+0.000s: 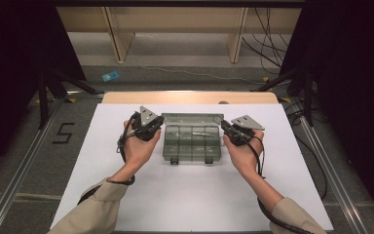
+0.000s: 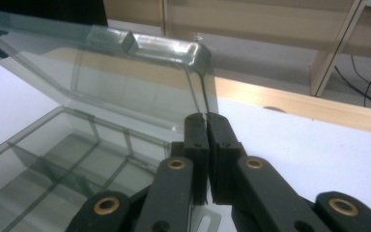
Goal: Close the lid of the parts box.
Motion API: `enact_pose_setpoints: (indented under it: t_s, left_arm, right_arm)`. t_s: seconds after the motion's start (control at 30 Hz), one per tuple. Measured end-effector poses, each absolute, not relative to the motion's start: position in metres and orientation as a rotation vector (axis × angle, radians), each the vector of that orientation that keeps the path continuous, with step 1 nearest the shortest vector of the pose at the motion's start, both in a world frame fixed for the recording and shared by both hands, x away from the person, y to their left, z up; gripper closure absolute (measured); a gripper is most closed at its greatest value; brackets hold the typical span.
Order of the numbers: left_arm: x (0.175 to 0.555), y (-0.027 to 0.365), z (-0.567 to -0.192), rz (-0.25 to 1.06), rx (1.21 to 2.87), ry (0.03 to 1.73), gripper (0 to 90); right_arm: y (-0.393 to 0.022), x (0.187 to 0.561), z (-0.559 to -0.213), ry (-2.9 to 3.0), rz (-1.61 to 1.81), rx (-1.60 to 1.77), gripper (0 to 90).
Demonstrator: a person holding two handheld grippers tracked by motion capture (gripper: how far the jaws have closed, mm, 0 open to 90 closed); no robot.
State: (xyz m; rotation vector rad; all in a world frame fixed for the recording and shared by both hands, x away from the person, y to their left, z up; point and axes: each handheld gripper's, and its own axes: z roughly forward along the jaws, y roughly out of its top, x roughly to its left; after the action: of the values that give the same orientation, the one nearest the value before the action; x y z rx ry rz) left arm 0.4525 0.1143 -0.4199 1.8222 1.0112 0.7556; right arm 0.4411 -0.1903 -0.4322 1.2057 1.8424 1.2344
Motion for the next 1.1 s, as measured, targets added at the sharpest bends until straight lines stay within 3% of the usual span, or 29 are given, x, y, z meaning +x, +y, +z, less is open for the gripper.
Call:
enact_pose_setpoints:
  t_s: [0.43,0.53,0.83,1.1]
  left_arm:
    - [0.434,0.117,-0.437,0.701,1.888,0.999,79.5]
    - [0.428,0.117,-0.44,0.668,1.901,0.997,71.8]
    - [0.417,0.118,-0.435,0.557,1.963,0.991,33.2]
    - [0.421,0.123,-0.414,0.506,1.976,0.992,26.5]
  right_arm:
    - [-0.197,0.424,-0.444,1.906,1.262,1.205,82.2]
    - [-0.201,0.419,-0.444,1.934,1.28,1.227,75.8]
    - [-0.217,0.416,-0.438,1.978,1.322,1.262,53.0]
    - [-0.224,0.421,-0.42,1.984,1.364,1.304,40.3]
